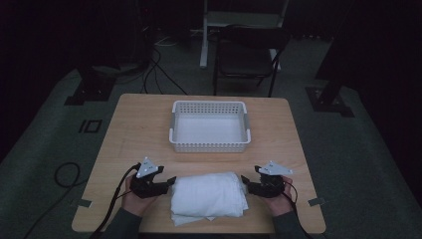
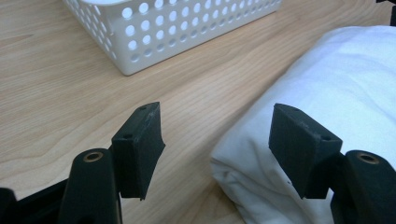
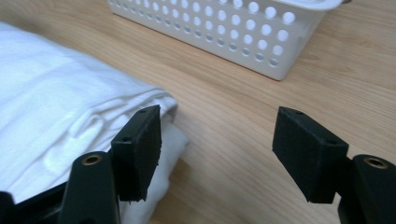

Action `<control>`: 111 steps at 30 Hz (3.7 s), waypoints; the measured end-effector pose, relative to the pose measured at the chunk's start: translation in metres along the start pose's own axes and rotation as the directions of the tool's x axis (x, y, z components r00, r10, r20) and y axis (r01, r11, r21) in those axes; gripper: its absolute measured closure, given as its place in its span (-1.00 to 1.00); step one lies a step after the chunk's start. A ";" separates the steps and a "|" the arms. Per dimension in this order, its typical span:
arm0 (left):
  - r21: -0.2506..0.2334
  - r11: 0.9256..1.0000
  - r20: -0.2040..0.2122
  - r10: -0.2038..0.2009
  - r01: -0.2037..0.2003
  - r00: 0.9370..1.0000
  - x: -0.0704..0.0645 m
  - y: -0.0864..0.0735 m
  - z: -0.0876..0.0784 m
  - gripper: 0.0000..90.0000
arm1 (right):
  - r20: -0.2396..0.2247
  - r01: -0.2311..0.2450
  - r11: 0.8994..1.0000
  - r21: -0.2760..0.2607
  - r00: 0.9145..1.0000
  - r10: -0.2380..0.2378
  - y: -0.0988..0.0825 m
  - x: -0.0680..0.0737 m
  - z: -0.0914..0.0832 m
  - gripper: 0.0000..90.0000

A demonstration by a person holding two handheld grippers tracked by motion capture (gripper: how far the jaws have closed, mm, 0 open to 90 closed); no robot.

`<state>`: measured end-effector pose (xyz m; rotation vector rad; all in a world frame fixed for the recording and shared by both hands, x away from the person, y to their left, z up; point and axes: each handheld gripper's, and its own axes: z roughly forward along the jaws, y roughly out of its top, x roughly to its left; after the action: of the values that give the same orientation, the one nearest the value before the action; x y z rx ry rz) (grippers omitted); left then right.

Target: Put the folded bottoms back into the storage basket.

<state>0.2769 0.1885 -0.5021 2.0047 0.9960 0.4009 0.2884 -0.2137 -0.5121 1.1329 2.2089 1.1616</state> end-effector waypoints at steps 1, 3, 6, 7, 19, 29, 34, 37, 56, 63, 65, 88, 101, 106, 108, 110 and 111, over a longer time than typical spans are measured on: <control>0.001 1.000 0.003 0.001 -0.001 1.000 -0.002 0.000 0.000 -0.23 | -0.002 0.005 1.000 -0.002 1.000 -0.005 0.000 0.001 -0.001 -0.30; 0.006 1.000 0.013 0.013 -0.013 1.000 -0.005 -0.001 -0.001 -0.24 | -0.009 0.007 1.000 -0.007 1.000 -0.007 0.000 0.004 -0.003 -0.30; 0.011 0.999 0.028 0.029 -0.030 0.999 -0.012 -0.004 -0.002 -0.28 | -0.018 0.018 1.000 -0.013 1.000 -0.018 -0.001 0.008 -0.006 -0.31; 0.012 0.999 0.031 0.032 -0.032 0.999 -0.014 -0.004 -0.002 -0.29 | -0.023 0.018 1.000 -0.013 1.000 -0.019 -0.002 0.010 -0.007 -0.32; 0.058 0.996 0.070 0.067 -0.071 0.995 -0.032 -0.012 -0.004 -0.35 | -0.089 0.051 0.998 -0.027 0.995 -0.053 -0.007 0.033 -0.019 -0.33; 0.113 0.990 0.075 0.075 -0.084 0.994 -0.036 -0.019 0.007 -0.35 | -0.132 0.064 0.998 0.015 0.989 -0.062 -0.013 0.042 -0.010 -0.35; 0.127 0.989 0.083 0.063 -0.073 0.995 -0.035 -0.021 0.011 -0.35 | -0.141 0.059 0.997 0.039 0.989 -0.053 -0.016 0.042 -0.007 -0.35; 0.133 0.989 0.086 0.061 -0.072 0.994 -0.036 -0.021 0.011 -0.35 | -0.149 0.064 0.997 0.047 0.987 -0.056 -0.017 0.043 -0.008 -0.38; 0.100 0.995 0.116 -0.019 0.008 0.993 -0.020 -0.027 0.028 -0.35 | -0.142 0.076 0.992 0.105 0.988 -0.060 -0.025 0.040 0.011 -0.42; 0.087 0.996 0.110 -0.029 0.019 0.994 -0.013 -0.022 0.035 -0.35 | -0.118 0.066 0.992 0.104 0.992 -0.054 -0.020 0.035 0.019 -0.42; 0.085 0.996 0.103 -0.020 0.011 0.994 -0.012 -0.021 0.037 -0.35 | -0.116 0.066 0.993 0.102 0.992 -0.054 -0.019 0.033 0.020 -0.42; 0.071 0.997 0.024 0.012 -0.013 1.000 0.005 0.002 0.058 -0.35 | -0.059 0.034 0.994 0.100 0.998 -0.029 0.002 0.014 0.046 -0.42; 0.014 0.998 0.034 -0.062 0.061 0.998 0.021 0.017 0.052 -0.38 | -0.039 0.006 0.997 0.071 0.999 -0.003 0.012 0.008 0.050 -0.42; -0.025 0.996 0.034 -0.080 0.081 0.996 0.018 0.025 0.038 -0.45 | -0.030 -0.013 0.999 0.034 0.999 0.014 0.017 0.008 0.042 -0.45; -0.030 0.996 0.043 -0.083 0.084 0.996 0.016 0.026 0.036 -0.48 | -0.031 -0.019 0.999 0.027 0.999 0.020 0.019 0.008 0.042 -0.47; -0.011 0.996 0.040 -0.087 0.087 0.995 0.014 0.025 0.038 -0.49 | -0.032 -0.027 0.999 0.024 0.999 0.028 0.020 0.008 0.043 -0.49; 0.007 0.996 0.039 -0.085 0.085 0.996 0.013 0.024 0.040 -0.57 | -0.041 -0.048 0.999 0.016 0.998 0.049 0.022 0.008 0.045 -0.51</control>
<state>0.3214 0.1686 -0.5076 1.9604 1.0545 0.3117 0.3230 -0.1784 -0.5200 1.1851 2.2358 1.2001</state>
